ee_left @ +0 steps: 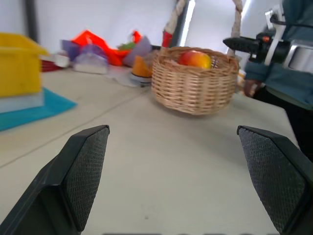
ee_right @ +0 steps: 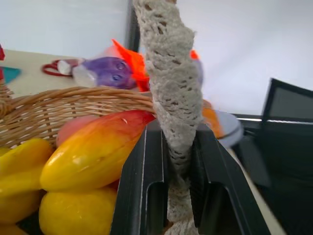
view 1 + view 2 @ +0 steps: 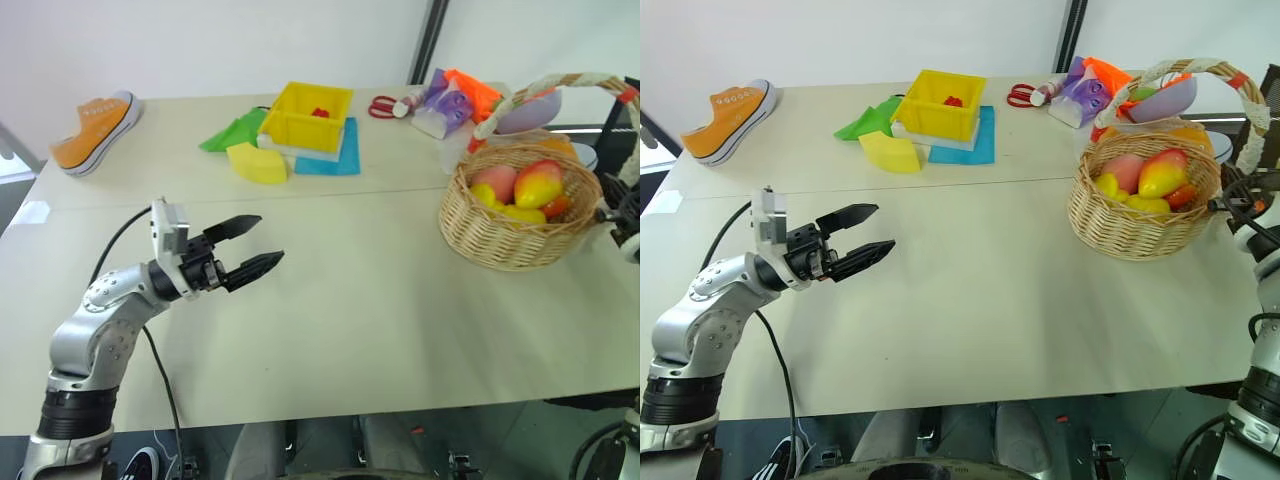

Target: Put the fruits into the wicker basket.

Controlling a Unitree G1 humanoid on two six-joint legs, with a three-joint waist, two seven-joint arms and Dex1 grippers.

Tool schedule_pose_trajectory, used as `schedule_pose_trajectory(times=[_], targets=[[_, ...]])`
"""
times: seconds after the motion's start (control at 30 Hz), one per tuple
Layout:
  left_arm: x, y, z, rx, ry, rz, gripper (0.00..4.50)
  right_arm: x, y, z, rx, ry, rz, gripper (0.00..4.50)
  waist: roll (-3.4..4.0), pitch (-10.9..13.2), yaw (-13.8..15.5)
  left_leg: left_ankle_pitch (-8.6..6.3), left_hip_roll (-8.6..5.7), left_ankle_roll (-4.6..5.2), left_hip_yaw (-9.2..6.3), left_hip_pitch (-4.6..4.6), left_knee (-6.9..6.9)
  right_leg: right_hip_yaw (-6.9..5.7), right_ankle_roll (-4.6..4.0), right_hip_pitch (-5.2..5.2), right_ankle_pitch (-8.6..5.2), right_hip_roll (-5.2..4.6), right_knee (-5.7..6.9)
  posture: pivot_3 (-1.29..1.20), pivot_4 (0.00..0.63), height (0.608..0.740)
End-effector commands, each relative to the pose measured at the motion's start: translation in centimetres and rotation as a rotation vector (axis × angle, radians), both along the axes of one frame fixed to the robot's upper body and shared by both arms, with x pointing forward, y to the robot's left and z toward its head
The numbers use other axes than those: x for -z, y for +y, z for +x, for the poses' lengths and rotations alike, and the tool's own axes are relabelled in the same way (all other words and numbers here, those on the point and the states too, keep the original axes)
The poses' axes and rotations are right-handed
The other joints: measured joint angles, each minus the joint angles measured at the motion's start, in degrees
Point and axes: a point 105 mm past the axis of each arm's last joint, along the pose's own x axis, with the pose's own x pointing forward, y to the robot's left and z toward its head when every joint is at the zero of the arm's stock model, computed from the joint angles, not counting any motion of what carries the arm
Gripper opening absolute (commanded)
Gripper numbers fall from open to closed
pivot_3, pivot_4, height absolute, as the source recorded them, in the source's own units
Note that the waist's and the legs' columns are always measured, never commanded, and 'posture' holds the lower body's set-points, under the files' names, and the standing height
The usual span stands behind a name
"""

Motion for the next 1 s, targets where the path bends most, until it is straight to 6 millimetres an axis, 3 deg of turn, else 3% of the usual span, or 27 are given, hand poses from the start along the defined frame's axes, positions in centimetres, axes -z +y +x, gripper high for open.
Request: schedule_pose_trajectory(times=[0.03, 0.2, 0.27, 0.33, 0.5, 0.63, 0.73, 0.83, 0.9, 0.97, 1.0], targets=[[-0.5, -0.6, 0.0, 0.059, -0.048, 0.026, 4.50, -2.6, 0.4, -1.1, 0.013, -0.120, -0.039, 0.05, 0.02, 0.0, -0.2, 0.00, 0.00, 0.00, 0.00, 0.00, 0.08, 0.00, 0.01, 0.00, 0.00, 0.00, 0.09, 0.00, 0.150, 0.740], [-0.5, -0.7, 0.3, 0.063, -0.052, 0.030, 4.50, -1.3, 1.7, -0.7, 0.004, -0.100, -0.040, 0.05, 0.02, 0.0, 0.0, 0.00, -0.01, 0.00, 0.00, -0.01, 0.37, 0.02, 0.01, 0.02, -0.01, -0.02, 0.30, 0.00, 0.150, 0.740], [-0.4, -0.6, 0.2, 0.053, -0.046, 0.026, 4.50, -1.3, 1.4, -0.9, 0.038, -0.137, 0.001, 1.09, 0.00, 0.0, 0.2, 0.00, 0.00, 0.00, 0.00, -0.01, 0.39, 0.02, 0.01, 0.03, -0.01, -0.02, 0.30, 0.00, 0.150, 0.740], [-0.3, -0.4, 0.1, 0.039, -0.041, 0.021, 4.50, -1.9, 1.5, -1.4, 0.077, -0.207, 0.018, 1.86, 0.01, 0.0, 0.4, 0.00, 0.00, 0.00, -0.01, -0.01, 0.39, 0.03, 0.01, 0.02, -0.01, -0.03, 0.31, 0.00, 0.150, 0.740], [0.0, -0.2, 0.2, 0.025, -0.040, 0.018, 4.50, -2.4, 2.8, -2.6, 0.138, -0.323, 0.012, 4.45, 0.01, 0.0, 1.2, 0.00, 0.01, -0.01, -0.03, -0.02, 0.33, 0.03, 0.02, -0.05, -0.01, -0.02, 0.34, 0.00, 0.150, 0.740], [0.0, -0.2, 0.4, 0.022, -0.045, 0.016, 4.50, -2.6, 2.7, -4.1, 0.270, -0.382, -0.046, 4.45, 0.00, 0.0, 1.5, 0.00, -0.03, -0.01, -0.02, -0.04, 0.37, 0.03, 0.02, -0.02, -0.01, -0.07, 0.30, 0.00, 0.150, 0.740], [0.0, -0.2, 0.5, 0.019, -0.046, 0.016, 4.50, -1.9, 3.4, -5.2, 0.350, -0.382, -0.112, 4.45, -0.01, 0.0, 1.4, 0.00, -0.03, -0.02, -0.03, -0.03, 0.34, 0.03, 0.01, -0.04, -0.01, -0.07, 0.30, 0.00, 0.150, 0.740], [0.0, -0.1, 0.5, 0.010, -0.048, 0.016, 4.50, -2.5, 5.0, -5.9, 0.380, -0.398, -0.250, 4.45, 0.02, 0.0, 1.1, 0.02, -0.03, -0.05, -0.02, -0.03, 0.35, 0.05, 0.01, -0.06, -0.01, -0.06, 0.35, 0.00, 0.150, 0.740], [0.1, 0.2, 0.5, -0.004, -0.046, 0.013, 4.50, -3.9, 9.5, -5.4, 0.217, -0.464, -0.386, 4.45, 0.06, 0.0, 0.9, 0.03, -0.02, -0.06, -0.01, -0.01, 0.35, 0.08, 0.01, -0.08, -0.01, -0.05, 0.38, 0.00, 0.150, 0.740], [0.2, 0.6, 0.7, -0.035, -0.044, 0.011, 4.50, -4.0, 13.0, -4.8, 0.063, -0.495, -0.444, 4.45, 0.09, 0.0, 0.7, 0.04, -0.02, -0.08, 0.01, 0.03, 0.33, 0.14, 0.01, -0.12, -0.01, -0.01, 0.44, 0.00, 0.150, 0.740], [0.5, 1.1, 1.0, -0.071, -0.042, 0.028, 4.50, -3.2, 14.9, -4.2, -0.069, -0.480, -0.374, 4.45, 0.06, 0.0, 0.7, 0.05, 0.01, -0.08, 0.00, 0.07, 0.33, 0.14, 0.00, -0.09, -0.01, 0.03, 0.45, 0.00, 0.150, 0.740]])
